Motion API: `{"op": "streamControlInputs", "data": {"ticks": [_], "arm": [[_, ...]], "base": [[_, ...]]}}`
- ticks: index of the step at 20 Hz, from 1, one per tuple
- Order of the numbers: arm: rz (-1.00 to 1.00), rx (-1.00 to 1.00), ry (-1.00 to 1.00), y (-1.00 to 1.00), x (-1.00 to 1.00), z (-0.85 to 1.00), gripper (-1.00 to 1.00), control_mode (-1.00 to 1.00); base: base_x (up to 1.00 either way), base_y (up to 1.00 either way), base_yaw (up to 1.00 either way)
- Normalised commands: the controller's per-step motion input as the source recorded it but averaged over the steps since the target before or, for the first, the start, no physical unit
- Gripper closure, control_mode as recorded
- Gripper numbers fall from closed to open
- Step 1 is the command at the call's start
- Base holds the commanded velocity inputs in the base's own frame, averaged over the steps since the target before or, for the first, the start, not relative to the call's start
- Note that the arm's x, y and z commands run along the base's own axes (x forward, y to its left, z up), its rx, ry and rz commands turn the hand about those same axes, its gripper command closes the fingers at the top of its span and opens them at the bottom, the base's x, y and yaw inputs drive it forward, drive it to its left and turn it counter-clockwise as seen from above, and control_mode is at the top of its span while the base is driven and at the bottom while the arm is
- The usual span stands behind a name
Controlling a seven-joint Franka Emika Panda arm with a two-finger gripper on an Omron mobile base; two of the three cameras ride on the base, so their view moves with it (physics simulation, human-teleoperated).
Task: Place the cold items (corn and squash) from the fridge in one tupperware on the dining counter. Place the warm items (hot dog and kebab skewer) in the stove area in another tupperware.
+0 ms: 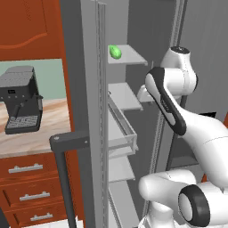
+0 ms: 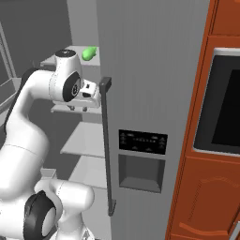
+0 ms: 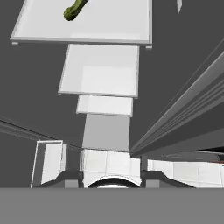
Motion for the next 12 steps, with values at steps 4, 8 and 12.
{"op": "streamControlInputs", "data": {"ticks": [4, 8, 12], "arm": [[0.00, 0.00, 0.00, 0.00, 0.00, -0.02, -1.00, -1.00], [0.00, 0.00, 0.00, 0.00, 0.00, 0.00, -1.00, -1.00], [0.00, -0.03, -0.13, 0.31, 0.00, 0.04, -1.00, -1.00]], "base": [[0.00, 0.00, 0.00], [0.00, 0.00, 0.00], [0.00, 0.00, 0.00]]}}
